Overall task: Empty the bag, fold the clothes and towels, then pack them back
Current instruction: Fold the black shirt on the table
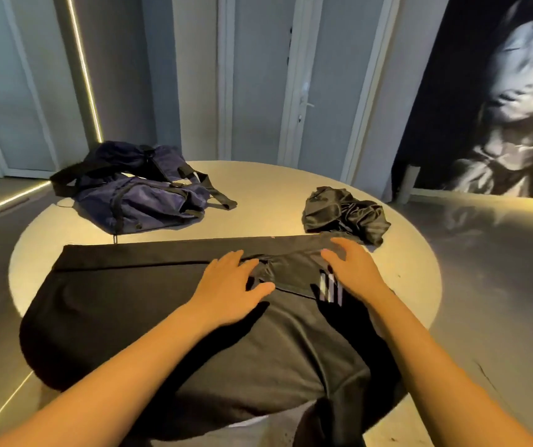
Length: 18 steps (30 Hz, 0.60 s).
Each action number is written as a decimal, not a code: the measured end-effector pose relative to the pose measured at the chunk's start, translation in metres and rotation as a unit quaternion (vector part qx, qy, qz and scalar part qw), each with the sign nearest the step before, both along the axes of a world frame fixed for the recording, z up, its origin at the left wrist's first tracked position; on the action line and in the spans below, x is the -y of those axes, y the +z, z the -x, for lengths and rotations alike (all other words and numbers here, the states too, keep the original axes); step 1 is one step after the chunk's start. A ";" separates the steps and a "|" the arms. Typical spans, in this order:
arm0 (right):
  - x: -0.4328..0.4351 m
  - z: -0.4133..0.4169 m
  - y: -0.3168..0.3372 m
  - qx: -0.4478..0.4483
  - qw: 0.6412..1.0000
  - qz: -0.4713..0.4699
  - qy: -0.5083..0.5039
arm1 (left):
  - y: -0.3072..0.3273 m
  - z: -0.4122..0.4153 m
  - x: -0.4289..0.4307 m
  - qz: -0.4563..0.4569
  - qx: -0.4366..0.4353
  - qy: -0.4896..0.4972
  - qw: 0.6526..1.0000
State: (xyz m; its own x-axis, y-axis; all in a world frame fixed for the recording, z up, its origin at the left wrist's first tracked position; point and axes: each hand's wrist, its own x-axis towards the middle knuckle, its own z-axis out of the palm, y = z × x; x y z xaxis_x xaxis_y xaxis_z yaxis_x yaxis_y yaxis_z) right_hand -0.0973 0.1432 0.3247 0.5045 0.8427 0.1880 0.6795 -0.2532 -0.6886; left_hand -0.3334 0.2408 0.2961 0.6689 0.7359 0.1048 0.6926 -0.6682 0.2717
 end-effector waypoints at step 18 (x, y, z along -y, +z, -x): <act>0.191 0.009 -0.126 -0.616 0.764 -0.161 -0.105 | -0.053 -0.086 0.092 0.005 -0.071 -0.149 0.986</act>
State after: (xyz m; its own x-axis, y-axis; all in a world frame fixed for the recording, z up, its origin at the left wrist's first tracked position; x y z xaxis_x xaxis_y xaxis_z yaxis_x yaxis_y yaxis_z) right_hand -0.1062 -0.0477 0.1983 0.5831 0.7295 -0.3575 -0.5675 0.0509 -0.8218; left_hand -0.2473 0.1488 0.2434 0.8631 0.5049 -0.0116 0.4974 -0.8458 0.1929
